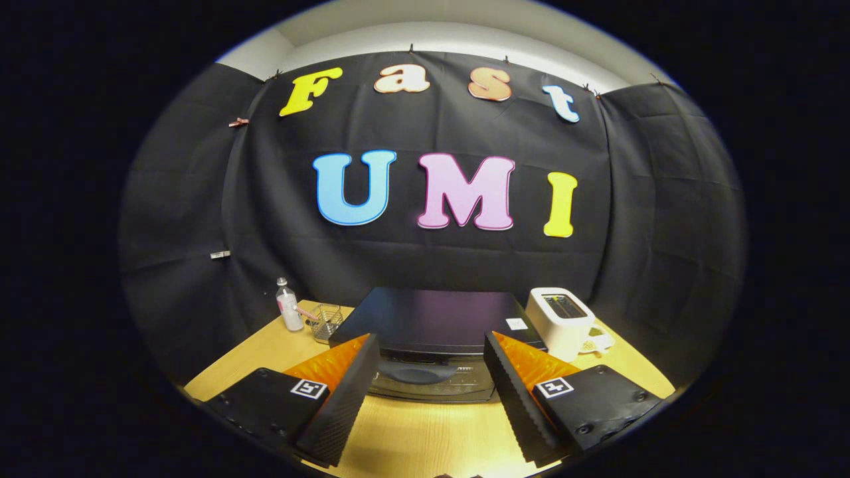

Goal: Open the toaster oven, put the food inside, and close the toaster oven door.

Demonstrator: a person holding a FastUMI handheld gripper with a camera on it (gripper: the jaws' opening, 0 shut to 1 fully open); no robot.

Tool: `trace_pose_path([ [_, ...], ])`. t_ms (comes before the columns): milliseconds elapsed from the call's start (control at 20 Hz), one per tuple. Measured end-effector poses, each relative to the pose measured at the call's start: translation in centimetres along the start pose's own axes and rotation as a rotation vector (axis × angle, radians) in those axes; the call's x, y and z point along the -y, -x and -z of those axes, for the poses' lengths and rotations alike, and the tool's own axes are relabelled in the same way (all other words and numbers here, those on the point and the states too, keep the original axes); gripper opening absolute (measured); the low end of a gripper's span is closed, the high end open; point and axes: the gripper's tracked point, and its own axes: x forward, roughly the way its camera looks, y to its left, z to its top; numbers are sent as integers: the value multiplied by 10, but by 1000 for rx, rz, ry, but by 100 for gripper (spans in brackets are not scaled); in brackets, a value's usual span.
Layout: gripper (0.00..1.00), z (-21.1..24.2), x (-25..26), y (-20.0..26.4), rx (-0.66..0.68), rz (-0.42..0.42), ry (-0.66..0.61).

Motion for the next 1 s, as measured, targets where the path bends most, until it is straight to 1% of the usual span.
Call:
trace_pose_path([
  [150,98,19,-2,-27,-35,6,21],
  [300,98,39,-2,-53,-70,31,45],
  [500,98,66,-4,-77,-138,29,37],
  [650,98,70,-3,-88,-146,34,28],
  [750,98,82,-7,-92,-185,30,19],
  [900,98,82,-8,-94,-187,49,-41],
  [1000,98,83,-9,-93,-182,49,-45],
])
